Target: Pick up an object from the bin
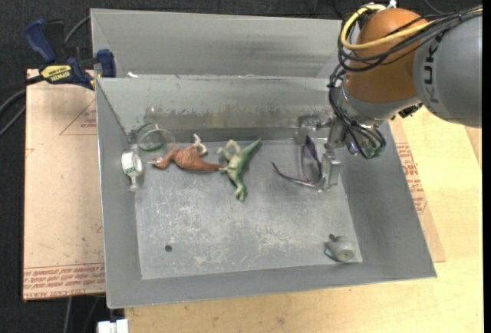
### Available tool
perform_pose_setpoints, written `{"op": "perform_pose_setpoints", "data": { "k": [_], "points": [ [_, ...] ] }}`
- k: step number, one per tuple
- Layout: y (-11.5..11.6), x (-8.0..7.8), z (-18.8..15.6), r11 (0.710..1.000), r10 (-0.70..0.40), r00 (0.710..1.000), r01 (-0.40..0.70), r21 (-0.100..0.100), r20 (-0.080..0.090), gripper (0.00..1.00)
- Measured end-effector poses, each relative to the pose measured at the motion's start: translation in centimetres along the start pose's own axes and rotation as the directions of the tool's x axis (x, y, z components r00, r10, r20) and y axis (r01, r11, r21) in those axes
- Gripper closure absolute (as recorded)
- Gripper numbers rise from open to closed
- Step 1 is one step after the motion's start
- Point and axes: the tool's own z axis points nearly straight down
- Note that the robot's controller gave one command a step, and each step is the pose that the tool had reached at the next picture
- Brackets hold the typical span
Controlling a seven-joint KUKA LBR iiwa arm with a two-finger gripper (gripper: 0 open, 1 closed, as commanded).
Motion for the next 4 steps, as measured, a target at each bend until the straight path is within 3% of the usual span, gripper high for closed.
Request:
{"op": "perform_pose_setpoints", "data": {
  "k": [1, 2, 3, 4],
  "points": [
    [-2.1, -0.5, 3.7, 0.995, 0.101, 0.995, -0.101, 0.0, 0.003, 0.0],
    [-2.0, 1.1, 7.5, 0.979, -0.202, 0.979, 0.202, 0.0, 0.004, 1.0],
    [-2.0, 1.1, 7.5, 0.979, -0.202, 0.979, 0.202, 0.0, 0.004, 1.0],
    [-2.8, 2.4, 0.5, 0.973, -0.23, 0.973, 0.23, 0.001, 0.007, 1.0]
  ]
}}
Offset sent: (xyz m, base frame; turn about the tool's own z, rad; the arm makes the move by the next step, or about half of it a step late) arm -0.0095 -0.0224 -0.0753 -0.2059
